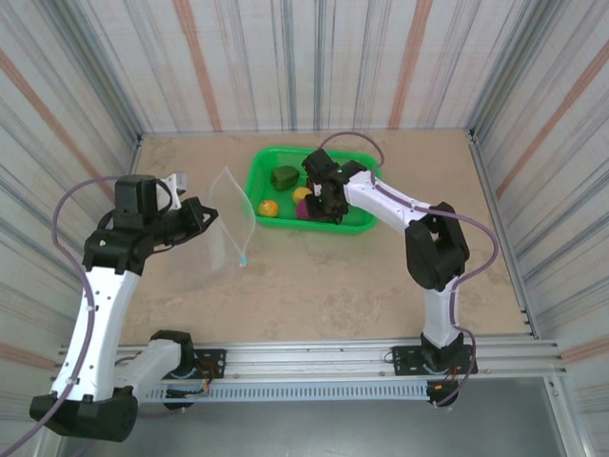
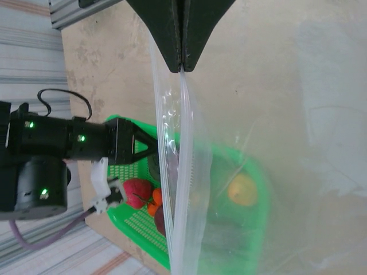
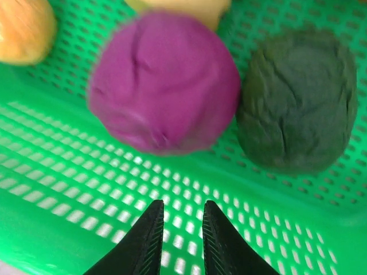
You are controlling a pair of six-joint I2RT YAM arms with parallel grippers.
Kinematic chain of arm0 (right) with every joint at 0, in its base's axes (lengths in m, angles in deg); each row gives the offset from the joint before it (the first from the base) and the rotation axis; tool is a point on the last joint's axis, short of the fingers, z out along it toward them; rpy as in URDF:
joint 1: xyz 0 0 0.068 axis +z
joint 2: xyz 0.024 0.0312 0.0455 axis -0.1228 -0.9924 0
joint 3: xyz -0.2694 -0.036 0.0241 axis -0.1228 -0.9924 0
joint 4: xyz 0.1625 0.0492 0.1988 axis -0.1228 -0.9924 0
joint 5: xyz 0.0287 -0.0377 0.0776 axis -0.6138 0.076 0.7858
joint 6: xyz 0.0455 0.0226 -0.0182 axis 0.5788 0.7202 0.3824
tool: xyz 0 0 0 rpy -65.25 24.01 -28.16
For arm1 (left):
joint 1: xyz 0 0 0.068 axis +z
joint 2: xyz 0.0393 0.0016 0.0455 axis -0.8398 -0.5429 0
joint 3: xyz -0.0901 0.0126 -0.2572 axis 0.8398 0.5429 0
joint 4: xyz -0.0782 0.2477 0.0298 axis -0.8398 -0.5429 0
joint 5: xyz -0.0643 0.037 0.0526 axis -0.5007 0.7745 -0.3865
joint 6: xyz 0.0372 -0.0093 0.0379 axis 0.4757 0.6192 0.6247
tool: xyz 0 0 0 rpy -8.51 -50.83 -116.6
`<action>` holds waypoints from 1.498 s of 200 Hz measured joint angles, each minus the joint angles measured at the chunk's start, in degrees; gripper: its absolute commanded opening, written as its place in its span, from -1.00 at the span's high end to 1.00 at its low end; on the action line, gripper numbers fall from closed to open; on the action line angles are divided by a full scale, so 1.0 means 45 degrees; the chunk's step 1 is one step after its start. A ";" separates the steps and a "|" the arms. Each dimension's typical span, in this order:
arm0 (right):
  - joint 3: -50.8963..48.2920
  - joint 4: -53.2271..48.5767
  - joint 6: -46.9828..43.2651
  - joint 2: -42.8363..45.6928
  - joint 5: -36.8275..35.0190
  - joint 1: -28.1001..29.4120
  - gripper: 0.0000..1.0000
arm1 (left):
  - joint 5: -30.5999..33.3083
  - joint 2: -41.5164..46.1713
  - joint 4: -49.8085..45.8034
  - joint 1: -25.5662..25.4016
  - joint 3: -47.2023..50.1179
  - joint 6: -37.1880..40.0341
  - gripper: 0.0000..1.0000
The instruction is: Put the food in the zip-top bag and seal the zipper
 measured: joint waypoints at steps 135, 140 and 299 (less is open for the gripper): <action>-0.8942 0.1209 0.2161 0.7737 -0.0967 -0.2346 0.64 | -0.0053 -0.0442 0.0350 0.0000 -0.0092 -0.0005 1.00; -0.9131 0.1214 0.2288 0.7961 -0.0976 -0.2545 0.64 | -0.0068 -0.0442 0.0384 0.0000 -0.0092 -0.0010 1.00; -0.7747 0.1676 0.1574 0.8922 -0.2618 -0.3959 -0.24 | -0.0787 -0.2268 0.1336 -0.3031 -0.0481 0.0321 1.00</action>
